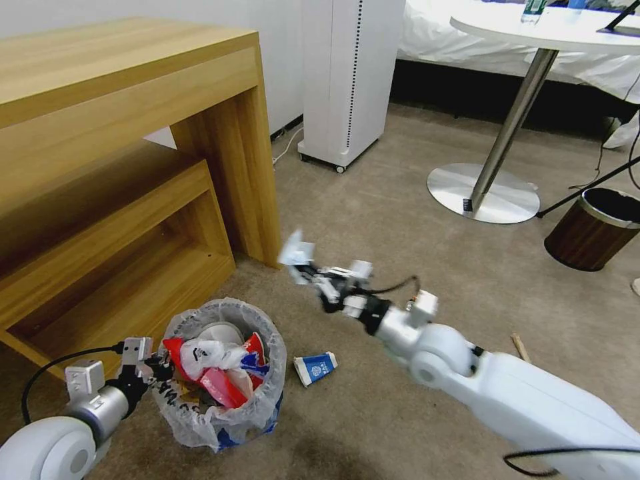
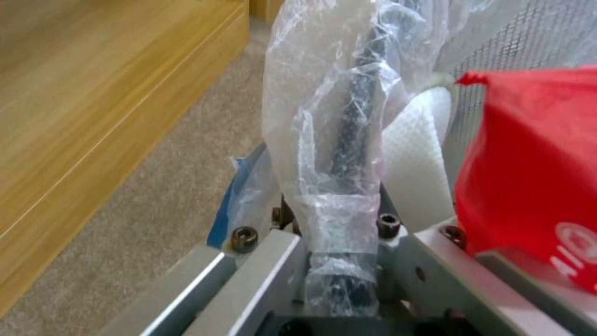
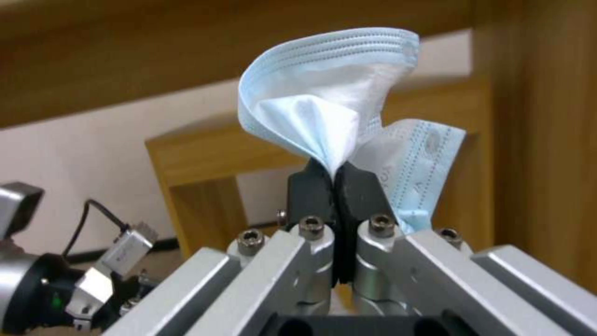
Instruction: Pick up the trash bin and place the garbage on the floor into it.
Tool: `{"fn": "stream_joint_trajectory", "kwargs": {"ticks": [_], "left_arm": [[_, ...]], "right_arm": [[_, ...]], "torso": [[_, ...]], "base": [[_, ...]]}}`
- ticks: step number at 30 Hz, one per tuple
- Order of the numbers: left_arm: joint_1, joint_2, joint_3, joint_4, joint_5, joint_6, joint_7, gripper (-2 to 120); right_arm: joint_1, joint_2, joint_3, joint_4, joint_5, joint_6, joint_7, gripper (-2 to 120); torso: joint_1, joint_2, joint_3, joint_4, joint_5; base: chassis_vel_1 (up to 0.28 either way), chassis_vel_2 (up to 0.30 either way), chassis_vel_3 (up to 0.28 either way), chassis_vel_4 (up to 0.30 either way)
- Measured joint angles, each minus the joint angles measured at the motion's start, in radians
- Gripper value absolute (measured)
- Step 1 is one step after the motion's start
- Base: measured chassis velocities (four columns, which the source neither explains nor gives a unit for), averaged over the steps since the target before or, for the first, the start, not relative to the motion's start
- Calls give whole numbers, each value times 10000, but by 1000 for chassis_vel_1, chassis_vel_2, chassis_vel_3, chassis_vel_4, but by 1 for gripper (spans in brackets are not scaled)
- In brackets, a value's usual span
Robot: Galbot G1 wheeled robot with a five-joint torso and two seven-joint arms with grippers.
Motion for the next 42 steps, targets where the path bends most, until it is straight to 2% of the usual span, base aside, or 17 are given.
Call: {"fn": "stream_joint_trajectory", "kwargs": {"ticks": [3,4,6,11,19,32,36,39,40,42], "left_arm": [[-24,-8,-25,-3,-53,0,-12,1],[-24,-8,-25,-3,-53,0,-12,1],[-52,-24,-53,-3,-71,-2,-21,1],[-78,-35,-92,12,-116,-43,-27,1],[-38,-77,-153,16,-142,-103,-28,1],[30,-169,-166,-12,-86,-160,-15,1],[29,-215,-139,-13,-58,-172,-9,1],[56,-242,-138,-12,-16,-204,-4,1],[56,-242,-138,-12,-16,-204,-4,1],[67,-250,-137,-5,5,-209,1,1]], "right_arm": [[1350,567,-1384,-520,295,-260,538,0],[1350,567,-1384,-520,295,-260,538,0],[2052,1058,-2303,-941,486,-498,843,0],[2443,1778,-3087,-1294,599,-732,1145,0],[2420,2405,-3686,-1610,833,-952,1644,0],[2318,2185,-3926,-1541,738,-1322,2077,0],[2320,2139,-3919,-1475,683,-1333,2079,10],[2310,2026,-3886,-1375,651,-1333,2076,22],[2310,2026,-3886,-1375,651,-1333,2076,22],[2298,1943,-3867,-1257,618,-1333,2070,34]], "torso": [[0,0,0,2,-3],[0,0,0,2,-3],[0,0,-1,0,-3],[0,0,-1,1,-1],[0,0,-2,1,-1],[0,0,-2,-1,0],[0,0,-2,-1,0],[0,0,-2,-1,0],[0,0,-2,-1,0],[0,0,-2,-1,0]], "base": [[0,0,0,0],[0,0,0,0],[0,0,0,0],[0,0,0,0],[0,0,0,0],[0,0,0,0],[0,0,0,0],[0,0,0,0],[0,0,0,0],[0,0,0,0]]}}
